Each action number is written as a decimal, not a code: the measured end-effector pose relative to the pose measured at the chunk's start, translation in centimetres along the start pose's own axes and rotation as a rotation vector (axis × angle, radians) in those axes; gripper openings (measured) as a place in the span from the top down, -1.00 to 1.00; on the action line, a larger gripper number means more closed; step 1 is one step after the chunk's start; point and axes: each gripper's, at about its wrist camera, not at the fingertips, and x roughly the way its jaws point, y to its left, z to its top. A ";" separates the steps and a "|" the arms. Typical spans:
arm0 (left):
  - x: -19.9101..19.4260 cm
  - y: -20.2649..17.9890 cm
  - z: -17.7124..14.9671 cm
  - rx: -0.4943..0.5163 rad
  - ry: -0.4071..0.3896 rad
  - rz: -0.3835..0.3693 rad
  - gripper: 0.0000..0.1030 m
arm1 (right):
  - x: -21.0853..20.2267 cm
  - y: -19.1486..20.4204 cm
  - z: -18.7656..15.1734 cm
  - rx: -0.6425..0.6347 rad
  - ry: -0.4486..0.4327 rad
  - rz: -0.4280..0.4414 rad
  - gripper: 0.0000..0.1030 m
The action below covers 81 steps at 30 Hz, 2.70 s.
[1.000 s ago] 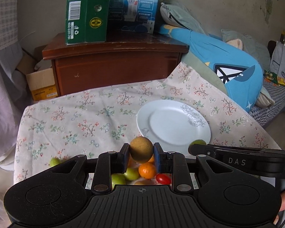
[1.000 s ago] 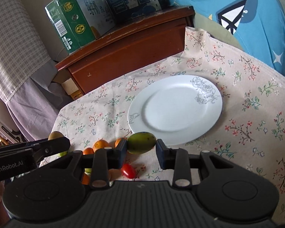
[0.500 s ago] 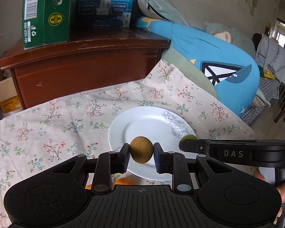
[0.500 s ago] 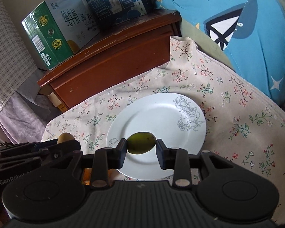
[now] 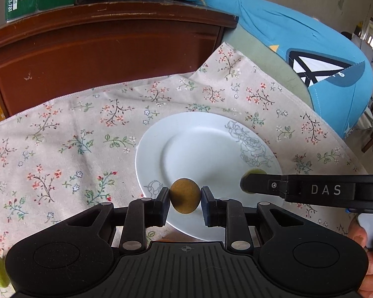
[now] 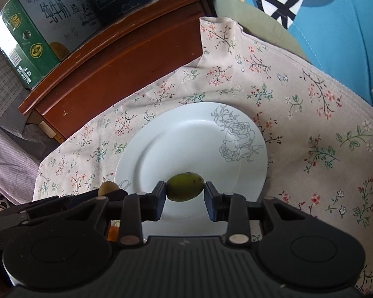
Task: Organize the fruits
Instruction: 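Carry both fruits over the white plate and open both grippers, then withdraw both grippers from the plate back toward the fruit cluster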
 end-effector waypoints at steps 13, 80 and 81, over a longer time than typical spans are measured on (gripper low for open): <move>0.5 0.3 -0.2 -0.007 -0.027 0.088 -0.10 | 0.5 -0.5 1.2 0.044 -0.018 -0.020 0.24; -9.5 4.7 -8.4 -0.232 0.037 0.328 -0.65 | -3.4 4.7 -6.8 -0.182 0.006 0.018 -0.15; -9.7 4.6 -8.8 -0.229 0.044 0.326 -0.67 | -3.6 4.7 -7.1 -0.182 0.007 0.021 -0.15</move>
